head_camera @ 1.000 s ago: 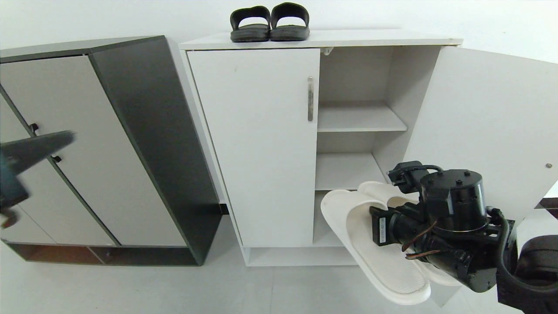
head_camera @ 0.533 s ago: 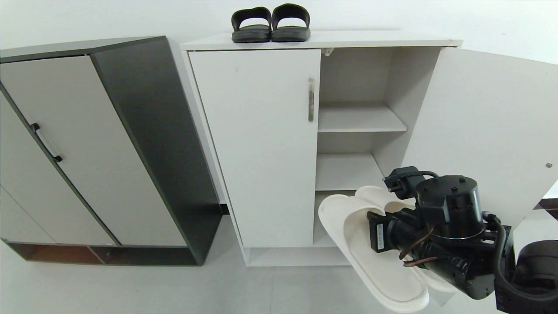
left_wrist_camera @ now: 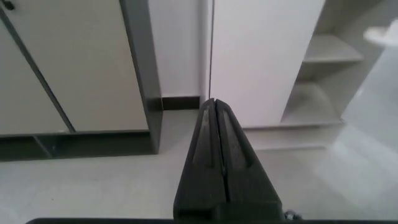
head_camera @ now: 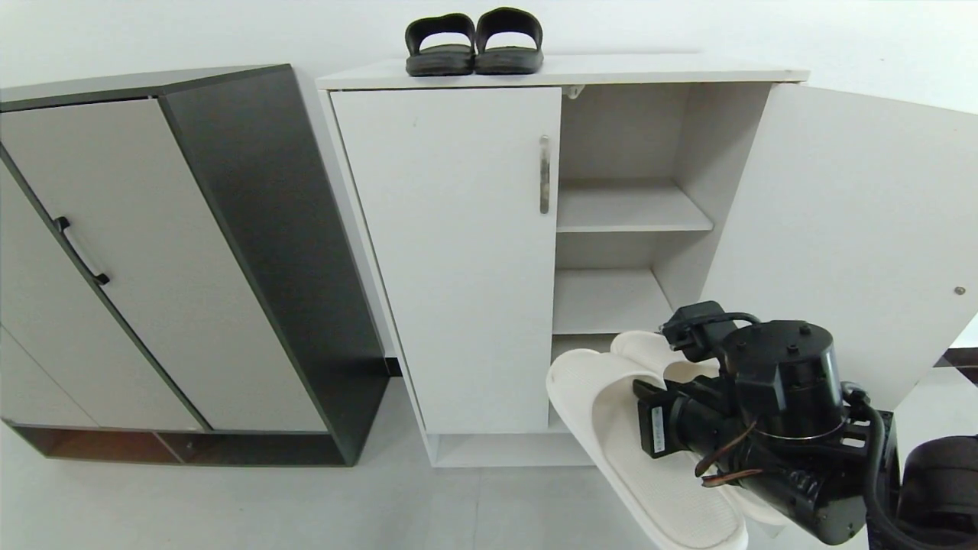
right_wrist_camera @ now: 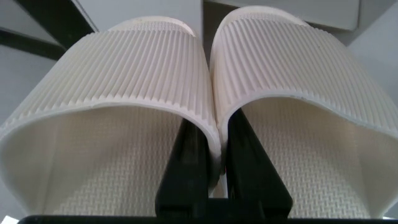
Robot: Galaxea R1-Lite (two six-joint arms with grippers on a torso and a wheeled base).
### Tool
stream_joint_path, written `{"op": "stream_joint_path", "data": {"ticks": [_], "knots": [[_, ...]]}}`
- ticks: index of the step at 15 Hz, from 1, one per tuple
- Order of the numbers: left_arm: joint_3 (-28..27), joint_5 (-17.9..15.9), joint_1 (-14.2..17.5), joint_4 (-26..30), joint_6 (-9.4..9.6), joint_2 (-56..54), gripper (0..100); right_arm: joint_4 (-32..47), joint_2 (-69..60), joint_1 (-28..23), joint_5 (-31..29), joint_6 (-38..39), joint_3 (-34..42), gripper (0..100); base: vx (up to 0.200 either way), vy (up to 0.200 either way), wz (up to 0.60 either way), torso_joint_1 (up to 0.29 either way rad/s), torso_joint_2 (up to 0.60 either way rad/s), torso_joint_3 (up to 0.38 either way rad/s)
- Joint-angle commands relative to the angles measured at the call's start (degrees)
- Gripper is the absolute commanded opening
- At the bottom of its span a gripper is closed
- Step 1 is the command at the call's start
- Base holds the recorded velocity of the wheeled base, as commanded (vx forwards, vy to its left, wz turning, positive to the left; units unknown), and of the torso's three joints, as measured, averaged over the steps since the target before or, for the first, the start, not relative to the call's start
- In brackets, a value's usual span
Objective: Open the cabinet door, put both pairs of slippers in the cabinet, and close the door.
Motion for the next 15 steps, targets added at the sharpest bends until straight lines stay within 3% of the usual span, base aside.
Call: {"op": "stream_joint_path", "data": {"ticks": [1, 4, 7, 11, 15], "knots": [[0.2, -0.4, 0.0, 0.0, 0.48, -0.2, 0, -0.1, 0.3, 0.6, 0.1, -0.1, 0.5, 0, 0.0, 0.0, 0.0, 0.0, 0.0, 0.0], [0.2, 0.4, 0.0, 0.0, -1.19, -0.2, 0, -4.3, 2.6, 0.7, -0.2, -0.3, 0.6, 0, 0.0, 0.0, 0.0, 0.0, 0.0, 0.0], [0.2, 0.4, 0.0, 0.0, -0.92, -0.2, 0, -4.7, 5.6, 0.7, -4.9, 0.0, -1.2, 0, 0.0, 0.0, 0.0, 0.0, 0.0, 0.0], [0.2, 0.5, 0.0, 0.0, -1.01, -0.2, 0, -6.3, 7.4, -0.5, -5.6, 0.1, -2.9, 0, 0.0, 0.0, 0.0, 0.0, 0.0, 0.0], [0.2, 0.5, 0.0, 0.0, -0.92, -0.2, 0, -6.3, 7.4, -0.9, -5.7, 0.1, -3.2, 0, 0.0, -0.2, 0.0, 0.005, 0.0, 0.004]]}}
